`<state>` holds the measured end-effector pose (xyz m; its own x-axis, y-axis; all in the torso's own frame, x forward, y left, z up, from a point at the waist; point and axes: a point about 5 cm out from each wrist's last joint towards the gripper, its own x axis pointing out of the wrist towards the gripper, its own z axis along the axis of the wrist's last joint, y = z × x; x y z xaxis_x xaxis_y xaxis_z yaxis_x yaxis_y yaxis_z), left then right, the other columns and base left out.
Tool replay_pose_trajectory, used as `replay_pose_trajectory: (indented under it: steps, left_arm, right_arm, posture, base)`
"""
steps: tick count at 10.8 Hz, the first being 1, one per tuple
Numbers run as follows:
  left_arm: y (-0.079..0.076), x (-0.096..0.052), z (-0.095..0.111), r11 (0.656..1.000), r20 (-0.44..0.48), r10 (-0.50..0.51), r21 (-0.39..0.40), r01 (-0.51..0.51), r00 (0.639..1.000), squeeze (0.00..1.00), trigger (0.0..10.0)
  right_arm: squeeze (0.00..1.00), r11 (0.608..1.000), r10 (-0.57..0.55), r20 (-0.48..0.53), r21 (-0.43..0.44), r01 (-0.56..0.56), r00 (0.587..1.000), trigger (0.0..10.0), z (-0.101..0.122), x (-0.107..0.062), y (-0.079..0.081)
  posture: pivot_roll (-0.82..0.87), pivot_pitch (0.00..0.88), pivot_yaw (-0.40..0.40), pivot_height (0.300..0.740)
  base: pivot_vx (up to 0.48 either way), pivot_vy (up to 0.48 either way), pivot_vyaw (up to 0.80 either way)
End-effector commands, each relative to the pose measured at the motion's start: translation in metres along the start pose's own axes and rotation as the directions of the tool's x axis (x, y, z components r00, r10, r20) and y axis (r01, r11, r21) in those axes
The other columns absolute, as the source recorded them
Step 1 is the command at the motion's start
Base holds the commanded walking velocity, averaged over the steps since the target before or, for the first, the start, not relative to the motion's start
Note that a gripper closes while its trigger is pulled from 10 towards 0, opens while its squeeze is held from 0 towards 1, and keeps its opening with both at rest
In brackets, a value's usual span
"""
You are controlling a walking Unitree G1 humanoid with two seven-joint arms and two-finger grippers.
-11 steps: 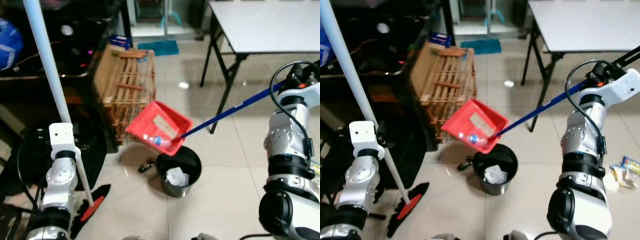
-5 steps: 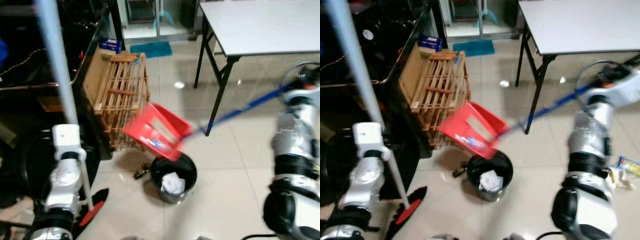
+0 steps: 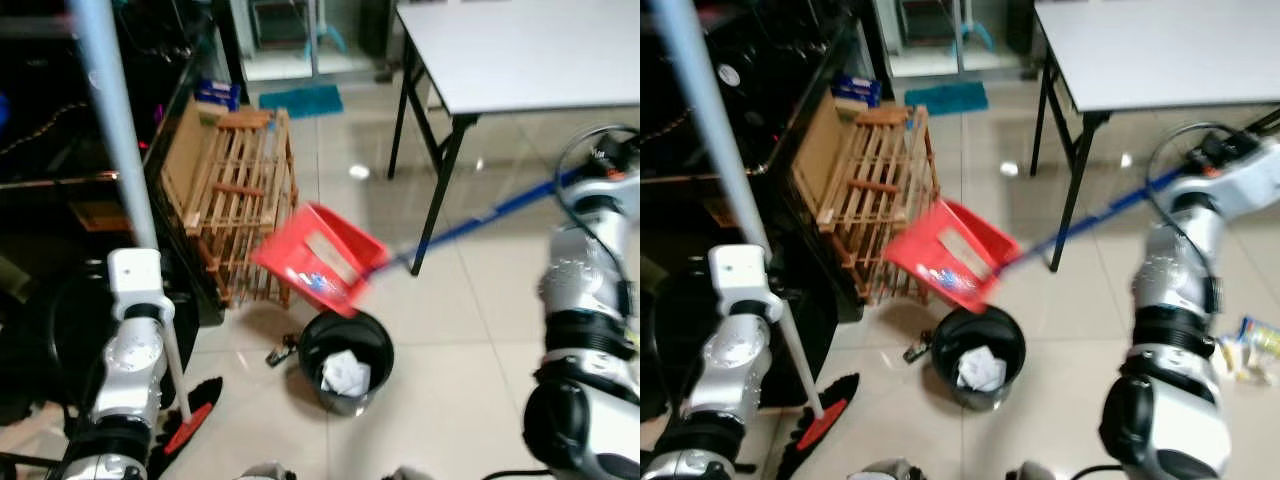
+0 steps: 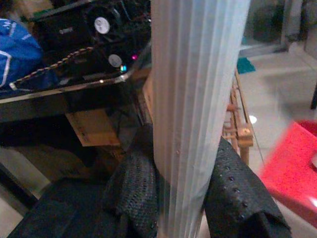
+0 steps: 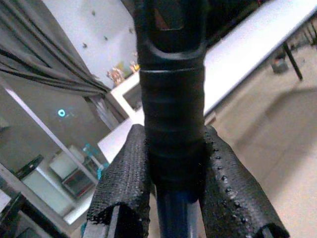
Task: Sweep floor
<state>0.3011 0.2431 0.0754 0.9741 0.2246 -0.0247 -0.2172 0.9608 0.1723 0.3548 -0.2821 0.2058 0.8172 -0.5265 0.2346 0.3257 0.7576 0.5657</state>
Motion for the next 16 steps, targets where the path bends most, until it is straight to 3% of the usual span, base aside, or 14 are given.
replay_pose_trajectory:
  steps: [1, 13, 16]
  left_arm:
    - [0.0066, 0.0007, 0.0032, 1.0, 0.018, 0.015, -0.003, -0.015, 1.0, 0.0, 10.0]
    - [0.0042, 0.0002, 0.0029, 1.0, 0.015, 0.005, -0.008, -0.005, 1.0, 0.0, 10.0]
    - [0.0024, -0.0002, 0.0035, 1.0, 0.024, -0.004, -0.02, 0.005, 1.0, 0.0, 10.0]
  right_arm:
    - [0.0, 0.998, 0.032, 0.037, 0.045, -0.034, 0.999, 10.0, 0.0053, 0.0014, 0.0146]
    - [0.0, 0.999, 0.03, 0.033, 0.043, -0.032, 0.999, 10.0, 0.0048, 0.0014, 0.0144]
    - [0.0, 0.999, 0.028, 0.034, 0.037, -0.029, 0.999, 10.0, 0.0056, 0.0023, 0.0126]
  posture:
    - [0.0, 0.072, 0.06, 0.74]
    - [0.0, 0.079, 0.057, 0.74]
    - [0.0, 0.079, 0.053, 0.74]
  base:
    - [0.307, 0.0, 0.0]
    - [0.306, 0.0, 0.0]
    - [0.0, 0.0, 0.0]
